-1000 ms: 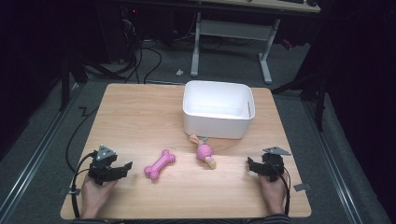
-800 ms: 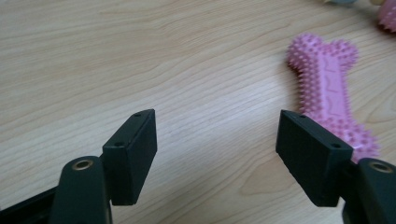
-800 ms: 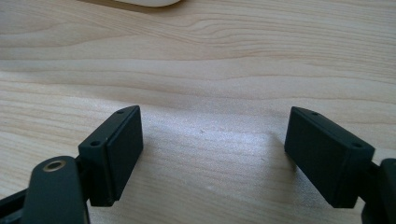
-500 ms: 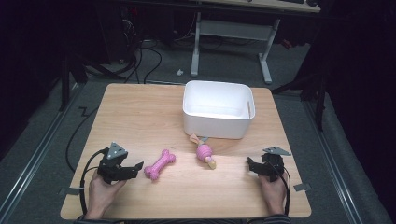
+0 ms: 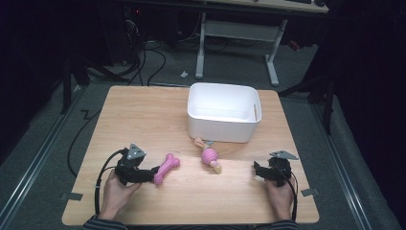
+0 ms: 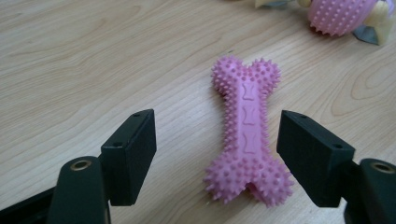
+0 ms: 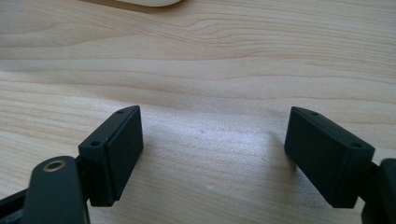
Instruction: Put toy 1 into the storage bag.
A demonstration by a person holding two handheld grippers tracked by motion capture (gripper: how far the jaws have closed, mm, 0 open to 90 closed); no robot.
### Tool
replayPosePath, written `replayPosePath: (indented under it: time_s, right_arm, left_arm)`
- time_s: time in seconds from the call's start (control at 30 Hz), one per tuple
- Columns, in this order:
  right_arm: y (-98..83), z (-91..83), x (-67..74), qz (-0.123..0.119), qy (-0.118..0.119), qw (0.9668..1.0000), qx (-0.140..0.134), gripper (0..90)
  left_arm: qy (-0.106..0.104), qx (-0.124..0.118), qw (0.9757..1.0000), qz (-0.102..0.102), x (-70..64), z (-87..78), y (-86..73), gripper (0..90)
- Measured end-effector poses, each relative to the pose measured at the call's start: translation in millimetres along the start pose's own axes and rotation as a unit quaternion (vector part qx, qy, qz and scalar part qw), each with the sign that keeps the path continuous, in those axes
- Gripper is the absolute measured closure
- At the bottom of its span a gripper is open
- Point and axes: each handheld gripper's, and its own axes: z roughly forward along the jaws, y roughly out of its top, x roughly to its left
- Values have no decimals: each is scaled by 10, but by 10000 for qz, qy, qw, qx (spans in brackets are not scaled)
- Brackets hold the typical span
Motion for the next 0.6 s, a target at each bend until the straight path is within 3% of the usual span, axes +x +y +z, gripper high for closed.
replayPosePath:
  time_s: [0.6]
  right_arm:
    - [-1, -3, 2, 2, 0, 10000, 10, 194]
  left_arm:
    - [-171, 465, 9987, 136, -114, 372, 101, 345]
